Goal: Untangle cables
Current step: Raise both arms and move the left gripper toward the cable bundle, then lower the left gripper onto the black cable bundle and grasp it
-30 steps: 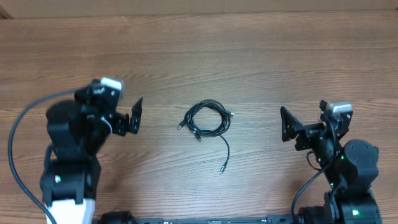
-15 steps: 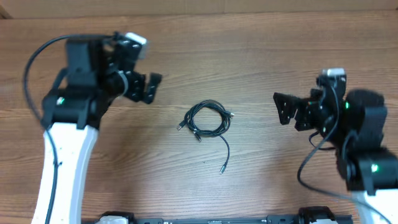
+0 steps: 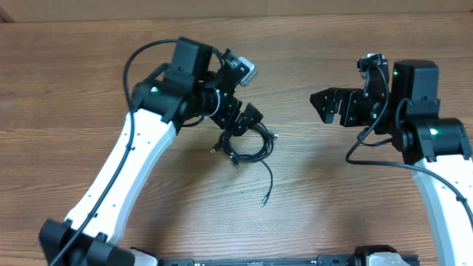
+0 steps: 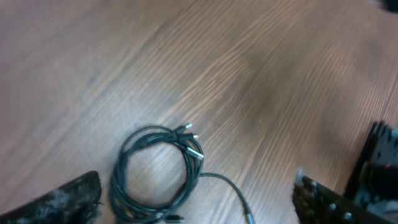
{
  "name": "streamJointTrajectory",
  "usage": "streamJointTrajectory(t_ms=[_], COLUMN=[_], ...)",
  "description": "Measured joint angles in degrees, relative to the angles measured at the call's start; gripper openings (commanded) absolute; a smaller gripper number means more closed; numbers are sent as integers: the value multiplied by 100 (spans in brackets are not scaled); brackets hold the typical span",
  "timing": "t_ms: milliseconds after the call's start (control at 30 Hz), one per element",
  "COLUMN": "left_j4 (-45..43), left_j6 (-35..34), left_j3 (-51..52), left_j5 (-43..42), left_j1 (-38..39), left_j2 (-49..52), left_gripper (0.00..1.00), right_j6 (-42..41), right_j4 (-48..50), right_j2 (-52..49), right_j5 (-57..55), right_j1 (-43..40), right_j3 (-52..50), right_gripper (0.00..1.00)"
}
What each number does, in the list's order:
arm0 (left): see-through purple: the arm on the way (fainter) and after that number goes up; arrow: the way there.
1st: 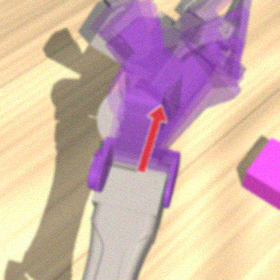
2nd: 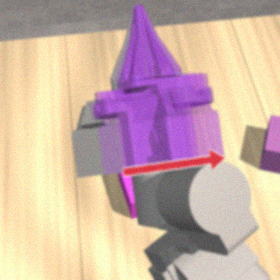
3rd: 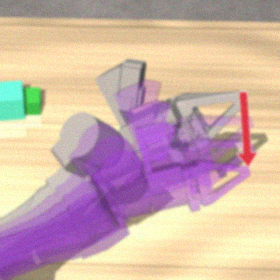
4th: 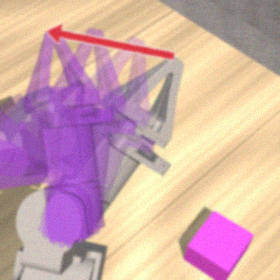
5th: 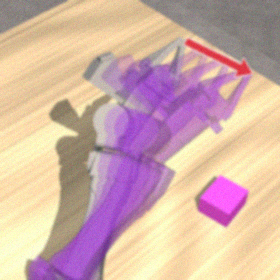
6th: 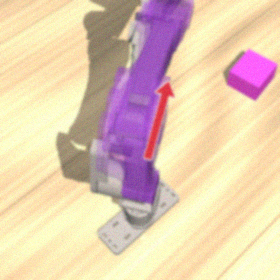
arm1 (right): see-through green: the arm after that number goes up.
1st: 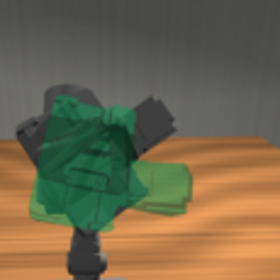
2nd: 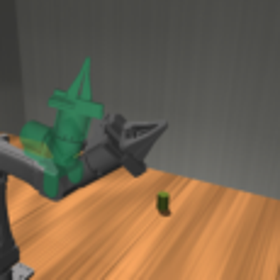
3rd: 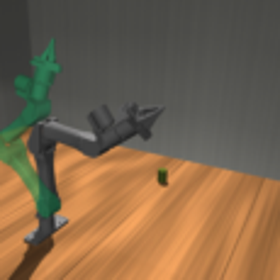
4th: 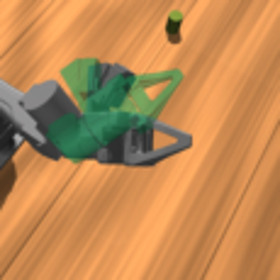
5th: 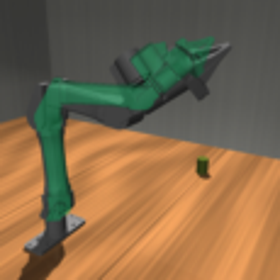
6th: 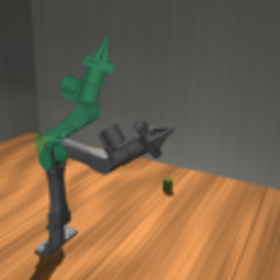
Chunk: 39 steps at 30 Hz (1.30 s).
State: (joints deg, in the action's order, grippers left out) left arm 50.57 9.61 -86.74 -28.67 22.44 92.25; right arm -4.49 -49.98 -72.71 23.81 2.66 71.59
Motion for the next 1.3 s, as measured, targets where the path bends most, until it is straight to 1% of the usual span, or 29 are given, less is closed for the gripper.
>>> streamJointTrajectory(t_ms=[33,100,133,167,233,333,367,400,433,467,500,533,600,667,767,833,900,967,1300], left_j4=[7,83,170,282,501,560,562,560,562,560,564,560,564,597,643,658,658,660,667], left_j6=[-282,-918,-1237,-1661,-2420,-3174,-3294,-3423,-3534,-3635,-3674,-3746,-3816,-3860,-3932,-3976,-4022,-4107,-4315], left_j3=[-2,-11,-24,-26,-31,-31,-31,-31,-31,-31,-31,-31,-31,-31,-31,-31,-31,-31,-31], left_j5=[116,501,741,1027,1502,1937,1993,2059,2092,2114,2124,2127,2124,2120,2124,2124,2124,2149,2520], left_j1=[0,-2,-2,-2,-2,-2,-2,-2,-2,-2,-2,-2,-2,-2,-2,0,9,57,420], left_j2=[111,350,444,566,804,1137,1222,1314,1392,1504,1591,1672,1757,1784,1794,1832,1910,2004,2404], left_gripper=[81,71,63,61,60,56,46,26,26,36,42,39,22,15,13,15,12,11,21], right_j6=[-26,-70,-87,-107,-131,-149,-151,-149,-149,-149,-151,-149,-151,-149,-151,-151,-153,-153,-151], right_j4=[-2,0,-2,-2,-4,-4,-4,-2,-4,-2,-4,-4,-2,-4,-2,-4,-2,-4,-15], right_j2=[-61,-146,-170,-197,-240,-280,-286,-286,-286,-286,-286,-286,-286,-286,-286,-286,-286,-286,-286], right_j5=[24,48,61,81,90,111,116,127,129,129,129,131,131,131,131,129,129,131,131], right_j1=[0,0,0,0,0,0,0,0,0,0,0,0,0,0,0,0,0,0,0], right_j3=[0,0,0,0,0,0,0,0,0,0,0,0,0,0,0,0,0,0,0], right_gripper=[100,99,98,97,96,96,96,96,96,96,96,96,97,96,97,97,96,96,96])
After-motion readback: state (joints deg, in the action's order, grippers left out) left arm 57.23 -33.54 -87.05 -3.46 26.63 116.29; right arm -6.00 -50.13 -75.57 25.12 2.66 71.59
